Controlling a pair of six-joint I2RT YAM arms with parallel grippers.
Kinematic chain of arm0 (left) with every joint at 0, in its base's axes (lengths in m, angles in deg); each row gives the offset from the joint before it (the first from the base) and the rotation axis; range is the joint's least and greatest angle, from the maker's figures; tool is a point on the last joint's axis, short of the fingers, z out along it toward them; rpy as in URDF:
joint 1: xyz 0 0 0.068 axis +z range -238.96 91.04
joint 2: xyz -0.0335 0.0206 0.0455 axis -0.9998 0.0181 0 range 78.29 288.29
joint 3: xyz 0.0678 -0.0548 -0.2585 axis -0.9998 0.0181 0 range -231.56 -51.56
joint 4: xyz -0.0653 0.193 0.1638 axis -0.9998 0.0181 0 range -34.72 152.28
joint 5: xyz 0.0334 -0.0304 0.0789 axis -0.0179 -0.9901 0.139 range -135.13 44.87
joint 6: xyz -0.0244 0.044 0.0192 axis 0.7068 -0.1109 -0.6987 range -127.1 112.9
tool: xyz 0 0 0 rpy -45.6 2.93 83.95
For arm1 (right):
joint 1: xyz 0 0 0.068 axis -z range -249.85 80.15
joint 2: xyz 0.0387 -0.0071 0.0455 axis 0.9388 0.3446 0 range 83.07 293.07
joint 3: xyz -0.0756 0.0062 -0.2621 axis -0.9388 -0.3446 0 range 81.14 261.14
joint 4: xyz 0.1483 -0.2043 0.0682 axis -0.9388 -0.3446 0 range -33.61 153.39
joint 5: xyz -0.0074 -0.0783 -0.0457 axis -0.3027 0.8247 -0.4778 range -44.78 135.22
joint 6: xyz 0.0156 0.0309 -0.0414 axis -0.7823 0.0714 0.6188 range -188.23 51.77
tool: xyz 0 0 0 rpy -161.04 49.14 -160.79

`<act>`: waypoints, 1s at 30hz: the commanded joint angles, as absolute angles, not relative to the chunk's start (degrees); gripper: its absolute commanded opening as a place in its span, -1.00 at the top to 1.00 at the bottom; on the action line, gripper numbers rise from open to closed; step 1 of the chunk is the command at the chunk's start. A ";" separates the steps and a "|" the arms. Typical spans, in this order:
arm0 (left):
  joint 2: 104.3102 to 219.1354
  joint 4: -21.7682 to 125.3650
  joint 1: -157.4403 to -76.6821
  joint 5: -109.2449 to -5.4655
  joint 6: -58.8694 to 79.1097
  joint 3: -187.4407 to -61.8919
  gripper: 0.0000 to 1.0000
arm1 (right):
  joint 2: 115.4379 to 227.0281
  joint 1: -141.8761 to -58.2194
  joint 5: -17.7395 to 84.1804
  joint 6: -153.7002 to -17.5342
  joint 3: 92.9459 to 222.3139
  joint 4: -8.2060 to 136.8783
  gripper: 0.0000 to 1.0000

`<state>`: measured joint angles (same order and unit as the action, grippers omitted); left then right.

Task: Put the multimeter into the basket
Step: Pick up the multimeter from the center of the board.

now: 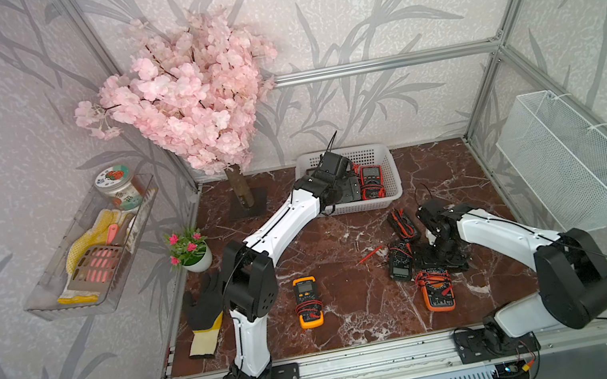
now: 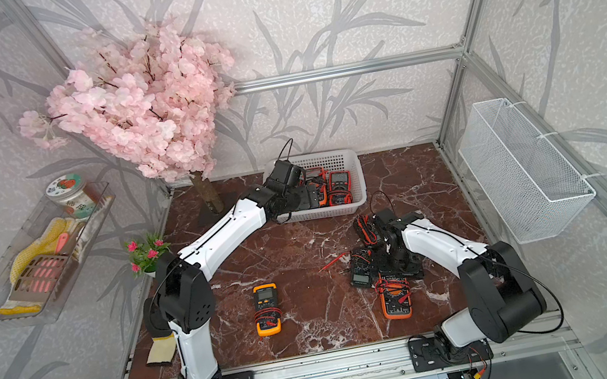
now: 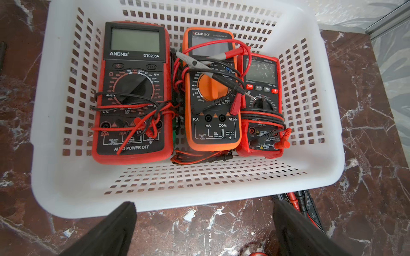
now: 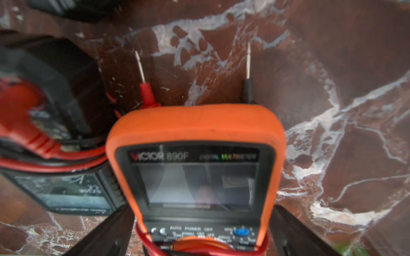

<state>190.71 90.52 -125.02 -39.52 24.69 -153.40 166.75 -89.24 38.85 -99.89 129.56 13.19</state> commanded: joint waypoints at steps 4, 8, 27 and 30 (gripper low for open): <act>187.09 89.40 -125.18 -39.86 25.32 -151.01 -1.00 | 169.53 -89.05 39.86 -99.92 129.23 14.59 -0.93; 186.10 89.44 -125.21 -40.12 25.57 -149.87 -1.00 | 169.38 -89.09 39.59 -99.97 128.21 15.30 -0.79; 181.28 91.05 -125.07 -40.58 25.37 -147.74 -1.00 | 159.87 -88.92 44.18 -100.35 133.35 6.68 -0.27; 180.61 90.84 -125.08 -39.86 25.26 -146.55 -1.00 | 158.54 -88.67 44.87 -99.96 136.25 4.43 -0.23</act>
